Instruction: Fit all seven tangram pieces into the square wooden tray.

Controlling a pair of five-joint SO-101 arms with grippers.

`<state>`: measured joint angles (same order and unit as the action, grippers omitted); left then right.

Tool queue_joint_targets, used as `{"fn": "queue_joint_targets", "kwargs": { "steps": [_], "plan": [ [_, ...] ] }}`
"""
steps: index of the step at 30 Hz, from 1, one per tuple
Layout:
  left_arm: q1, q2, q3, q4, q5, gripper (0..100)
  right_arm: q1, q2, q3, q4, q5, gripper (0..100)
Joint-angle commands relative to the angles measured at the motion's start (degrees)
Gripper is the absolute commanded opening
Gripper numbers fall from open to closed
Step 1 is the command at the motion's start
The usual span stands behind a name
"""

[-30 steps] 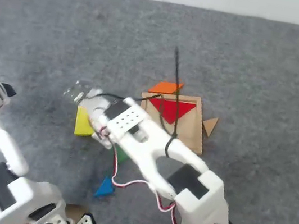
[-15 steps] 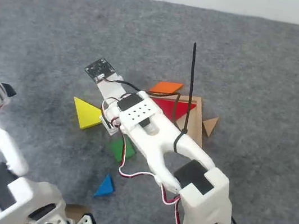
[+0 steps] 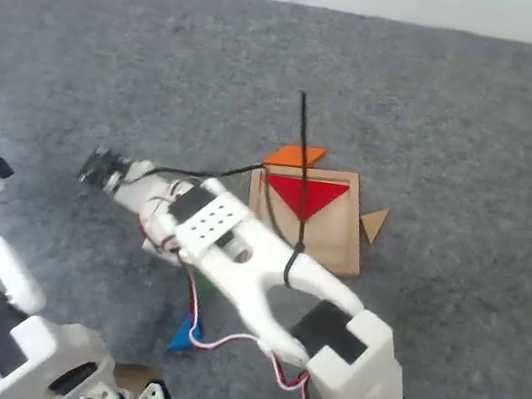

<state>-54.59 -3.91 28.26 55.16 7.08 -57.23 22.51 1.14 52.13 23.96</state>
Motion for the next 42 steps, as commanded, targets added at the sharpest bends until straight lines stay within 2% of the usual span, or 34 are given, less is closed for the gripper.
{"fn": "queue_joint_targets", "kwargs": {
  "steps": [1, 7, 11, 17, 30, 32, 37, 38, 42],
  "plan": [
    [-0.53, -0.35, -1.54, 0.35, -0.62, 30, -1.01, -1.54, -3.16, -0.04, 7.47, 27.3],
    [-0.53, -0.35, -1.45, 0.44, -0.62, 30, -0.84, 6.46, -13.89, 0.22, 9.41, 27.3],
    [-0.53, -0.35, -1.36, 0.44, -0.62, 30, -0.75, 13.85, -23.74, 7.25, 8.35, 27.5],
    [-0.18, -0.44, -0.75, 0.18, -0.62, 30, 0.04, 21.05, -37.71, 16.66, 6.42, 37.0],
    [-0.18, -0.79, -0.57, 0.18, -0.62, 30, -0.84, 33.27, -50.81, 23.16, 6.59, 30.7],
    [-0.18, -0.79, -0.57, 0.18, -0.62, 30, -0.84, 34.24, -53.19, 24.4, 6.59, 26.1],
    [-0.18, -0.79, -0.57, 0.18, -0.62, 30, -0.57, 36.7, -55.91, 25.8, 6.51, 3.6],
    [-0.18, -0.79, -0.57, 0.18, -0.62, 30, -0.57, 36.79, -55.91, 26.07, 6.51, 1.6],
    [-0.18, -0.79, -0.57, 0.18, -0.62, 30, -0.57, 36.44, -56.0, 27.38, 6.51, 4.4]
  ]
}}
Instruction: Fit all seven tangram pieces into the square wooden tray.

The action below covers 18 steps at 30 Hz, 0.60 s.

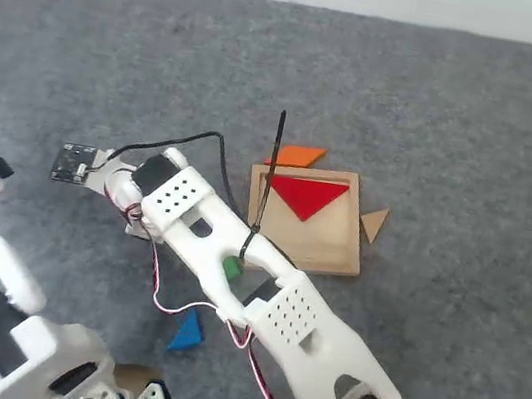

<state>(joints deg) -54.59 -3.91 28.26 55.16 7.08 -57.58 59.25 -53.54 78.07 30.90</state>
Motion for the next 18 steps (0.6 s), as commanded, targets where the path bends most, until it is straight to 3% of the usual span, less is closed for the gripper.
{"fn": "queue_joint_targets", "kwargs": {
  "steps": [1, 11, 18],
  "plan": [
    [-0.18, -0.79, -0.57, 0.18, -0.62, 30, -0.22, -0.31, -2.11, 2.07, -0.44, 4.3],
    [-0.18, -0.79, -0.57, 0.18, -0.62, 29, 2.24, 0.4, -18.46, 13.58, -0.44, 4.3],
    [-0.18, -0.79, -0.57, 0.18, -0.62, 29, 4.79, 0.48, -20.31, 14.11, -2.37, 4.3]
  ]
}}
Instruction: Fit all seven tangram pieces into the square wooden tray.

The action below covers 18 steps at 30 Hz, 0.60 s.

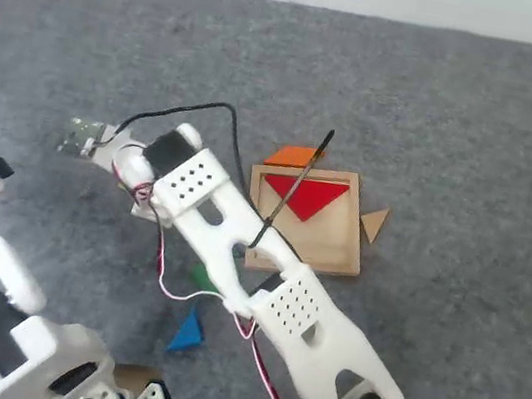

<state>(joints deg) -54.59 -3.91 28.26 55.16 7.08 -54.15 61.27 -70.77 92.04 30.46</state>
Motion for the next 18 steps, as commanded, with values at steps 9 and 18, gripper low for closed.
{"fn": "queue_joint_targets", "kwargs": {
  "steps": [9, 18],
  "plan": [
    [-0.18, -0.79, -0.66, 0.18, -0.62, 29, 1.45, 3.03, -3.16, -2.24, -4.13, 4.7],
    [-0.18, -0.79, -0.75, 0.18, -0.62, 29, 1.27, 7.96, -3.6, -4.26, -4.48, 3.5]
  ]
}}
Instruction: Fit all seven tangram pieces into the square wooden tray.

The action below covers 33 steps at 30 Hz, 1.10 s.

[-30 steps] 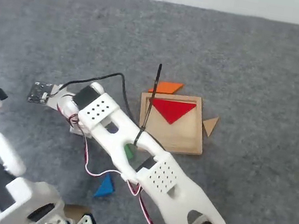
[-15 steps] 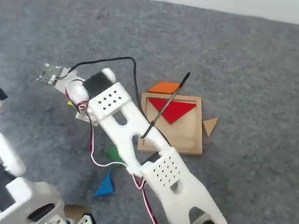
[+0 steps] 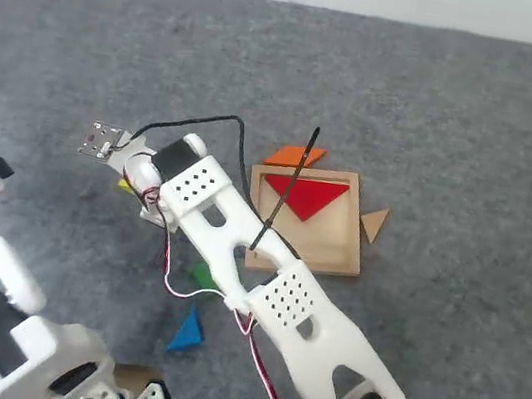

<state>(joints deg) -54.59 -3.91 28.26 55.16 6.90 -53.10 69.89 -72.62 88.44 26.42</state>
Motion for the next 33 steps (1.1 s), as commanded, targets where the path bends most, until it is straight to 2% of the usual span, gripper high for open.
{"fn": "queue_joint_targets", "kwargs": {
  "steps": [1, 3, 8, 13, 18, 23, 33],
  "plan": [
    [-0.18, -0.79, -0.75, 0.18, -0.44, 29, 0.31, -0.84, -1.76, -0.48, -0.44, 0.8],
    [-0.18, -0.79, -0.75, 0.18, -0.44, 29, 0.75, -1.01, -1.93, 0.31, -0.88, 1.2],
    [-0.18, -0.79, -0.75, 0.18, -0.44, 29, 5.05, -2.33, -10.55, 4.35, -8.7, 0.8],
    [-0.18, -0.7, -0.84, 0.18, -0.44, 29, 8.75, -3.38, -21.98, 14.29, -16.26, 0.8],
    [0.97, -0.44, -0.84, 0.18, -0.44, 29, 14.99, -5.23, -20.57, 14.73, -24.88, 0.8],
    [1.76, -0.44, -0.66, 0.26, -0.44, 29, 17.71, -16.4, -7.82, 14.81, -26.46, 0.8],
    [8.7, -0.88, -0.57, 5.8, -4.22, 30, 17.71, -55.6, 39.82, 14.02, -26.9, 0.8]
  ]
}}
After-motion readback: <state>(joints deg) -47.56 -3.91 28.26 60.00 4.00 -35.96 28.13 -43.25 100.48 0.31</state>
